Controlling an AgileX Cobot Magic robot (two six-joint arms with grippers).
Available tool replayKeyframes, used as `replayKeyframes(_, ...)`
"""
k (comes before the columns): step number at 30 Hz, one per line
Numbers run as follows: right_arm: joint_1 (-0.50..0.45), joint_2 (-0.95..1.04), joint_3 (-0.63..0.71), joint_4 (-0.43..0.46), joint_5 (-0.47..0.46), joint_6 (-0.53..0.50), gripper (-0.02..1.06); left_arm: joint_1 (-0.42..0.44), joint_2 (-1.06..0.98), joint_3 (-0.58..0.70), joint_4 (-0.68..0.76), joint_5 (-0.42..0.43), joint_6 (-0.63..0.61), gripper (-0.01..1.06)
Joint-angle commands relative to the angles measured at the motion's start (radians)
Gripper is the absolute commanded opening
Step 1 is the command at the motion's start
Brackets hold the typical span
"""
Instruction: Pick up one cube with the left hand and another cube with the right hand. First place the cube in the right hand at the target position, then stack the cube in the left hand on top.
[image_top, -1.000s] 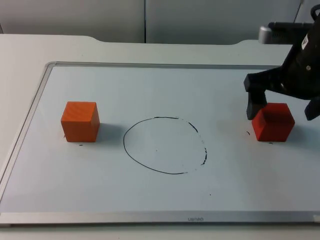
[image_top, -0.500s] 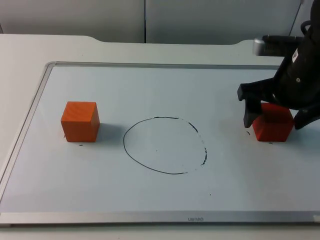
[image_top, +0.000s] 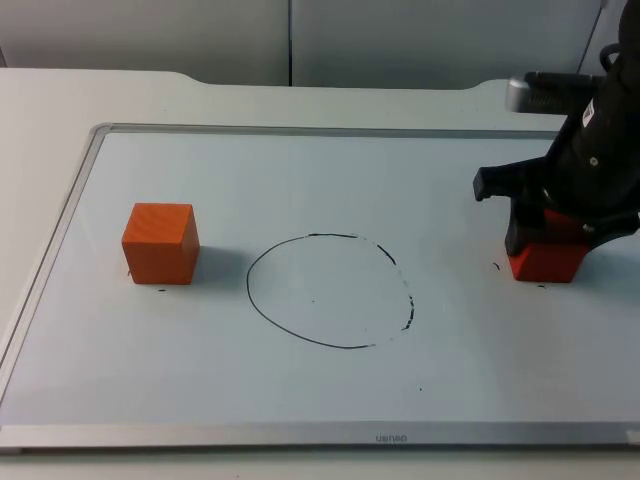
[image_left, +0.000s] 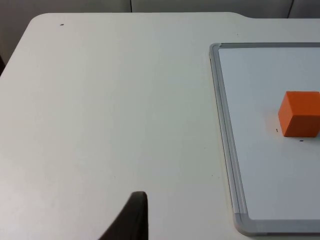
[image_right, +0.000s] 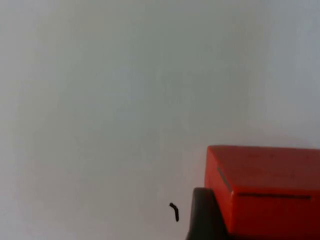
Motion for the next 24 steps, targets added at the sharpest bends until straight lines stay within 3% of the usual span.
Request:
replayKeyframes(1, 0.001, -0.003, 0.004, -0.004, -0.011, -0.009, 0.04, 0.002, -0.005, 0.004, -0.008, -0.007, -0.006, 1.05)
replayKeyframes(2, 0.001, -0.011, 0.004, -0.004, -0.008, -0.030, 0.00, 0.002, -0.005, 0.004, -0.008, -0.007, -0.006, 1.05)
replayKeyframes(8, 0.001, -0.072, 0.004, -0.004, -0.002, -0.057, 0.00, 0.002, -0.005, 0.004, -0.008, -0.007, -0.006, 1.05)
replayKeyframes(13, 0.001, -0.246, 0.002, -0.018, 0.002, -0.120, 0.00, 0.002, -0.005, 0.004, -0.008, -0.007, -0.006, 1.05)
replayKeyframes(24, 0.001, -0.568, 0.002, -0.105, 0.018, -0.139, 0.00, 0.002, -0.005, 0.004, -0.012, -0.007, -0.001, 1.05)
